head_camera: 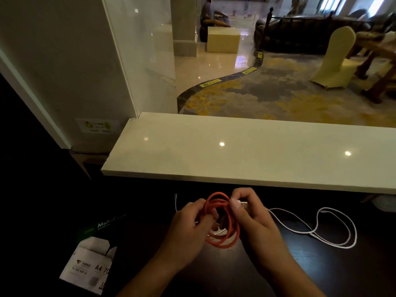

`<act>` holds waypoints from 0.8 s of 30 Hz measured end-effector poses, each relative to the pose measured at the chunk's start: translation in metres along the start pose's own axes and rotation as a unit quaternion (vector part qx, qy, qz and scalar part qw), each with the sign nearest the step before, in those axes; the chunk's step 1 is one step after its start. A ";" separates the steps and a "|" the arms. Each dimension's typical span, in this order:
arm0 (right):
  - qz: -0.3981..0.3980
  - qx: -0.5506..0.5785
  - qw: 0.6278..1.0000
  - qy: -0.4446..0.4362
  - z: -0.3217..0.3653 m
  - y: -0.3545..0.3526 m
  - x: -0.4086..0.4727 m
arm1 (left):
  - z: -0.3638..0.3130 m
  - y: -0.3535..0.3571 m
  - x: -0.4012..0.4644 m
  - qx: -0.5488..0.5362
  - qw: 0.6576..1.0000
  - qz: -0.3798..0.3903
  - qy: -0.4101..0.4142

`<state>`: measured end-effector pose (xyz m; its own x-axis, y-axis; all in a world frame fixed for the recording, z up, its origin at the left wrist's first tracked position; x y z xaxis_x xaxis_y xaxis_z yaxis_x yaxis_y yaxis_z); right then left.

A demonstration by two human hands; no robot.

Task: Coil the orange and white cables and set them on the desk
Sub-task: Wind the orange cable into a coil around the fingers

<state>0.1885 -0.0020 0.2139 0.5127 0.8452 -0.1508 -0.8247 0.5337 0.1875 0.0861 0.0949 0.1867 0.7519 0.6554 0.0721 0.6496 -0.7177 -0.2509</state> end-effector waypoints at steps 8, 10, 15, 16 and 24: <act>0.043 0.131 0.986 0.098 -0.002 -0.001 0.016 | -0.001 -0.006 0.007 -0.195 0.977 0.085 0.016; 0.032 0.131 0.986 0.095 -0.003 -0.002 0.019 | -0.001 -0.005 0.008 -0.199 0.976 0.089 0.010; 0.000 0.126 0.987 0.100 0.001 -0.006 0.027 | -0.006 -0.016 0.019 -0.108 0.991 0.068 0.042; -0.001 0.123 0.987 0.103 0.004 -0.007 0.029 | -0.008 -0.019 0.023 -0.077 0.993 0.065 0.056; 0.045 -0.012 0.991 0.126 0.020 -0.010 0.036 | -0.050 -0.060 0.035 0.297 0.906 -0.020 0.299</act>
<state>0.2195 0.0234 0.2258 0.3634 0.8541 -0.3720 -0.8716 0.4527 0.1879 0.0790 0.1490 0.2521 0.7712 0.3051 0.5587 0.6358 -0.3258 -0.6997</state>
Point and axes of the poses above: each hand's wrist, its own x-axis towards the middle knuckle, its own y-axis out of the palm, z = x × y, the point moved 9 cm from there along x, towards the middle knuckle, and after that the axes turned 8 degrees about y, right-handed, at the moved point
